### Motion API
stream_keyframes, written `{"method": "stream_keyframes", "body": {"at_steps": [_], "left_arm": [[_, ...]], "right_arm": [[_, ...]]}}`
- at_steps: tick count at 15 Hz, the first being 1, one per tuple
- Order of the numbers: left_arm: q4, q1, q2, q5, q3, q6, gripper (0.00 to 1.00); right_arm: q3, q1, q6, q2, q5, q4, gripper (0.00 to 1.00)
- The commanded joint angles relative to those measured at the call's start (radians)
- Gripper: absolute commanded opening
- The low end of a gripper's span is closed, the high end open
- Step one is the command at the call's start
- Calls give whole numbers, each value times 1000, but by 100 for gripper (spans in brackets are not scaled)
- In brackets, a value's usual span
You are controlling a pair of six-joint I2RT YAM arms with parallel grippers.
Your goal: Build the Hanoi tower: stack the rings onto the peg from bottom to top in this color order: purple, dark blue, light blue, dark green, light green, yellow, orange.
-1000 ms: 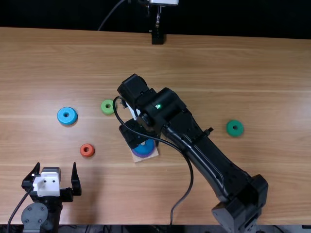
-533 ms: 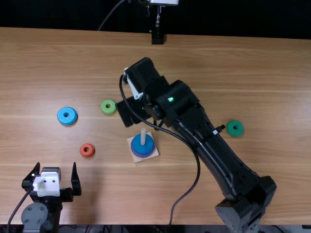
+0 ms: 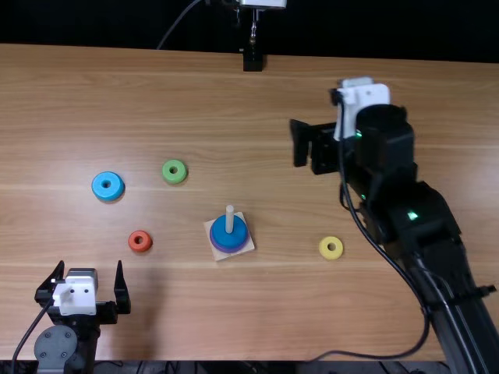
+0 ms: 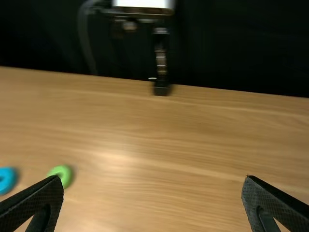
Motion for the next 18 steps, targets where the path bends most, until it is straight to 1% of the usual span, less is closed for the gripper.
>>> {"method": "stream_keyframes", "body": {"at_steps": [1, 3, 6, 8, 10, 12, 13, 15, 17, 18], "left_arm": [[-80, 5, -12, -4, -105, 8, 100], [-82, 5, -12, -2, -105, 8, 100], [-82, 5, -12, -4, -105, 8, 100], [-82, 5, -12, -2, -105, 8, 100], [-80, 5, -12, -2, -105, 8, 100], [-82, 6, -12, -2, -105, 8, 100], [-80, 6, -12, -4, -105, 8, 100], [-80, 5, -12, -4, -105, 8, 100], [-80, 6, -12, -2, -105, 8, 100], [-82, 5, -12, -4, -105, 8, 100]], "right_arm": [[-124, -76, 6, -88, 47, 48, 100], [-304, -158, 8, -197, 47, 200, 100], [-563, -257, 6, -377, 47, 497, 100], [-693, -293, 5, -490, 45, 587, 100], [-779, -326, 5, -627, 44, 593, 100], [-887, -329, 1, -751, 44, 593, 100], [-950, -330, -5, -828, 42, 594, 100], [-1071, -349, -5, -970, 36, 593, 100], [-1170, -350, -5, -1119, -1, 593, 100], [-1210, -350, -6, -1174, -6, 589, 100]]}}
